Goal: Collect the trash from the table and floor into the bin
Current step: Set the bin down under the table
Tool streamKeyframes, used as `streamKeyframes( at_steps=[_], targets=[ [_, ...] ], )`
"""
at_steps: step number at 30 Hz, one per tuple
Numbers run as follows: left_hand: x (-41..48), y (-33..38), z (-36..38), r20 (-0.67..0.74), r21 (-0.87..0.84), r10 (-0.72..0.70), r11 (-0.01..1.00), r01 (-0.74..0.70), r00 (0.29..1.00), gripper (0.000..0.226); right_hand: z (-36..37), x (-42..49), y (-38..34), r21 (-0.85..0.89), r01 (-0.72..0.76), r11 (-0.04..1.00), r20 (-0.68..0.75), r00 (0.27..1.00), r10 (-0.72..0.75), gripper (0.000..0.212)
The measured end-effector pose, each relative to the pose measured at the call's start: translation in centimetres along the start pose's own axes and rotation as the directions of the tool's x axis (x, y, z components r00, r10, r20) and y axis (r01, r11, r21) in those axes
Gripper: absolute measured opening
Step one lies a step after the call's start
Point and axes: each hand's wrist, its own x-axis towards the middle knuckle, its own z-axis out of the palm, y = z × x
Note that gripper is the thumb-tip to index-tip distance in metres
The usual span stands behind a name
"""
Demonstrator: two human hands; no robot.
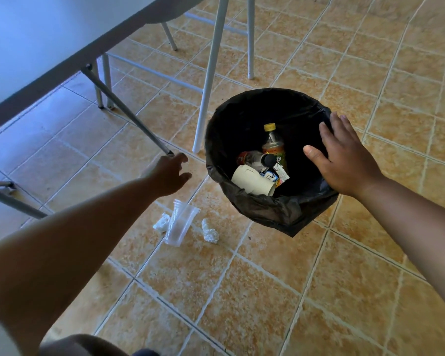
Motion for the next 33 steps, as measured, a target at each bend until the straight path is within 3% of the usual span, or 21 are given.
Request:
streamKeyframes(
  at_steps=[3, 5, 15, 21, 24, 28, 31, 33],
  targets=[
    [-1.3, -0.8, 2.0, 0.264, 0.188, -0.076, 0.982, 0.026, 0.962, 0.055, 0.0, -0.1, 0.0, 0.013, 0.005, 1.000, 0.000, 1.000, -0.005, 0.075],
    [-1.6, -0.7, 3.0, 0.337, 0.268, -0.098, 0.963, 0.004, 0.936, 0.057, 0.1, -0.2, -0.1, 0.020, 0.011, 1.000, -0.005, 1.000, -0.011, 0.072],
    [-1.3, 0.1, 3.6, 0.471, 0.451, -0.134, 0.886, -0.108, 0.872, 0.038, 0.0, -0.1, -0.2, 0.035, 0.013, 0.999, -0.016, 1.000, -0.013, 0.066],
    [0.0, 0.8, 0.5, 0.461, 0.330, -0.073, 0.939, -0.095, 0.884, 0.031, 0.1, -0.2, -0.3, 0.044, 0.013, 0.999, -0.020, 1.000, -0.012, 0.067],
    [1.0, 1.3, -3.6, 0.334, 0.278, -0.061, 0.960, -0.037, 0.941, 0.032, 0.0, -0.2, -0.3, 0.043, 0.013, 0.999, -0.018, 1.000, -0.012, 0.067],
    [2.4, 2.5, -9.6, -0.076, 0.219, -0.084, 0.971, 0.099, 0.994, 0.031, 0.0, -0.2, -0.4, 0.046, 0.011, 0.999, -0.016, 1.000, -0.010, 0.066],
    [2.6, 4.1, -12.7, -0.426, 0.213, 0.044, 0.976, 0.052, 0.904, 0.033, 0.0, -0.3, -0.4, 0.040, 0.010, 0.999, -0.018, 1.000, -0.009, 0.066],
    [2.3, 5.5, -14.1, -0.602, 0.060, 0.085, 0.996, -0.061, 0.794, 0.031, 0.0, -0.3, -0.3, 0.041, 0.011, 0.999, -0.024, 1.000, -0.010, 0.066]
  ],
)
